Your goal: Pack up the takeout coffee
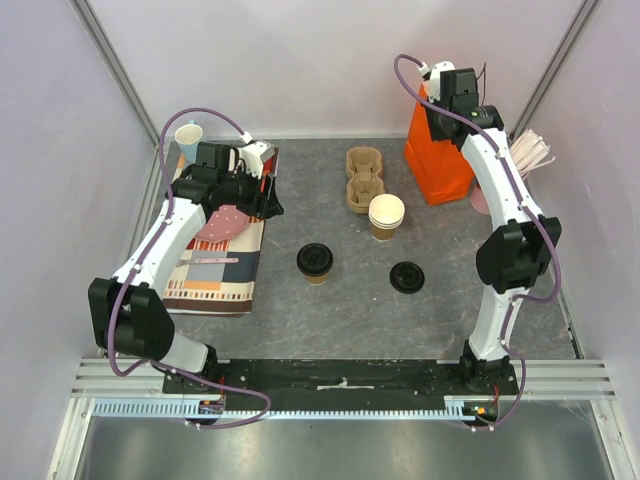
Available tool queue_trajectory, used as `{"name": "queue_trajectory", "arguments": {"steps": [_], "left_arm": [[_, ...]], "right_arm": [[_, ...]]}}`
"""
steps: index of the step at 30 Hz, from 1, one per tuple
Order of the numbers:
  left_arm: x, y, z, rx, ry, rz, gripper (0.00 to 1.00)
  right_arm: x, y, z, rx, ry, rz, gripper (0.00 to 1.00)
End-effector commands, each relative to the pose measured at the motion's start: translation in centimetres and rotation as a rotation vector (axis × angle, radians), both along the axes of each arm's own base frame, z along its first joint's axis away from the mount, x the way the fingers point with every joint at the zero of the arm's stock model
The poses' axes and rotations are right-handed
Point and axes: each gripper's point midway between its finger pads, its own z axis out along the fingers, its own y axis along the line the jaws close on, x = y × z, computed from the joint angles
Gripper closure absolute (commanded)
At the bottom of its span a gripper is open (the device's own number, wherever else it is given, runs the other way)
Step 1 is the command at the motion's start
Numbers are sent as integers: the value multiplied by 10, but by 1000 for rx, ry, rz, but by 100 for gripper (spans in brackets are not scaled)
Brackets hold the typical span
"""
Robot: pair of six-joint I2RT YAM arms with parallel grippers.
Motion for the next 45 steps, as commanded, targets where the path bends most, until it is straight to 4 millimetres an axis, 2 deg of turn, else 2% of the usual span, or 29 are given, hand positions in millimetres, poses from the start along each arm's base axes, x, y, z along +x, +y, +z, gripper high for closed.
{"name": "queue_trajectory", "arguments": {"steps": [1,4,7,8,9,10,12,13,15,16,17,18,19,21,22,23,24,25,27,28,30,32,33,34,37,41,42,44,45], "left_arm": [[2,-1,17,-4,-56,-32,39],[0,-1,20,-1,-71,-35,39],[0,4,24,17,-94,-25,39],[0,5,24,20,-98,-23,39],[0,7,25,23,-102,-17,39],[-1,8,27,26,-112,-15,39],[-2,14,29,29,-119,-1,39],[-2,16,30,31,-126,3,39],[-3,21,34,33,-140,14,39],[-3,24,34,36,-144,22,39],[-6,26,37,36,-153,28,39],[-4,31,39,39,-165,43,39],[-4,35,40,41,-170,55,39],[-4,45,45,43,-191,86,39],[-3,50,46,46,-197,103,39],[-3,54,46,49,-200,118,39],[-3,63,51,47,-214,145,39],[-1,68,54,49,-224,164,39],[1,84,54,50,-229,218,39],[2,89,58,45,-239,238,39],[5,109,60,49,-244,303,39],[7,116,63,55,-256,335,39],[8,121,61,60,-253,349,39],[8,122,62,62,-255,355,39],[8,123,64,58,-261,359,39],[8,118,65,39,-259,337,39],[8,117,67,34,-264,332,39],[7,114,69,23,-261,316,39],[5,113,69,22,-253,308,40]], "right_arm": [[-10,3,86,43,-205,35,100],[-18,2,120,51,-290,40,100],[-38,3,169,65,-405,56,100],[-44,3,178,63,-427,65,100],[-49,6,187,64,-450,77,100],[-63,10,209,73,-505,100,100],[-77,26,222,94,-538,191,100],[-96,35,243,112,-592,241,100],[-116,58,256,153,-620,366,100],[-134,68,270,170,-652,421,100],[-146,75,277,183,-668,469,100],[-161,93,281,214,-673,577,100],[-182,102,293,232,-700,645,100],[-217,132,296,290,-696,854,100],[-240,140,305,320,-716,932,100],[-253,146,306,342,-716,987,100],[-263,153,301,366,-697,1037,100],[-288,161,302,410,-682,1134,100],[-307,169,292,457,-630,1219,100],[-329,172,289,496,-596,1300,100],[-345,178,272,551,-513,1378,100],[-371,178,265,589,-475,1450,100],[-372,180,249,610,-428,1454,100],[-385,176,248,609,-434,1472,100],[-396,174,223,656,-337,1470,100],[-400,184,183,722,-153,1450,100],[-397,187,167,701,-96,1420,100],[-409,199,151,667,-16,1445,100],[-405,203,132,630,54,1404,100]]}}
